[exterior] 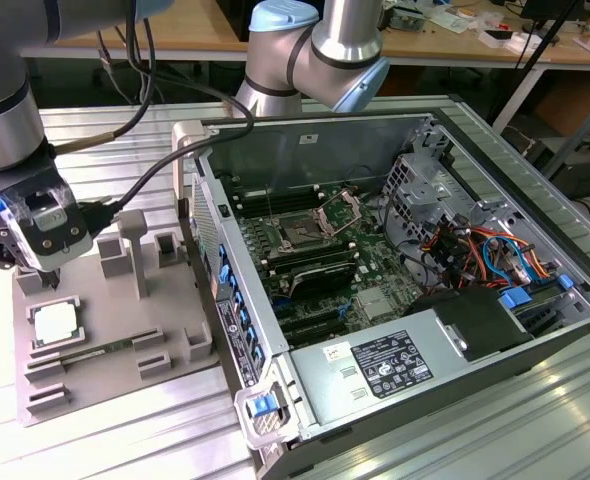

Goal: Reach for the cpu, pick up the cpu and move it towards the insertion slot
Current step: 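Reach for the cpu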

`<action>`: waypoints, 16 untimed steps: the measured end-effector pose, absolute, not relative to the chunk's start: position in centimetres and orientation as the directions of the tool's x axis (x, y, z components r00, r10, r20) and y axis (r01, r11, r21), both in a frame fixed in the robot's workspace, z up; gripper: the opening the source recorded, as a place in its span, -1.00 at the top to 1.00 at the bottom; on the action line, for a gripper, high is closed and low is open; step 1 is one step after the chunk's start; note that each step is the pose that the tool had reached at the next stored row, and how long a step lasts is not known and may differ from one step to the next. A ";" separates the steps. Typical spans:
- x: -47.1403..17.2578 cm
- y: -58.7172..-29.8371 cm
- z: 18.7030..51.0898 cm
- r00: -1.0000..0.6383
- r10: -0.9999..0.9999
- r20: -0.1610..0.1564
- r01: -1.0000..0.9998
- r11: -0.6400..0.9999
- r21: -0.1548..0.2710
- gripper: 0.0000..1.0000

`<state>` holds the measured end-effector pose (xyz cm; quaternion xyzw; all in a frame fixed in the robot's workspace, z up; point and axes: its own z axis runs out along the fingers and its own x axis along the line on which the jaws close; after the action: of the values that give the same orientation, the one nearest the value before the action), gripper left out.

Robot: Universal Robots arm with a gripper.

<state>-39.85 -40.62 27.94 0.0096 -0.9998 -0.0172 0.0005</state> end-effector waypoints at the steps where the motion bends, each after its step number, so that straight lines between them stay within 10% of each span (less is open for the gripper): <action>1: -39.8 -40.6 27.9 -1.000 -0.019 0.001 -0.019 0.999 0.034 0.79; 16: -39.9 -40.6 27.6 -1.000 -0.019 0.001 -0.019 0.999 0.034 0.79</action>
<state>-39.86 -40.62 27.62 0.0096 -0.9998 -0.0172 0.0005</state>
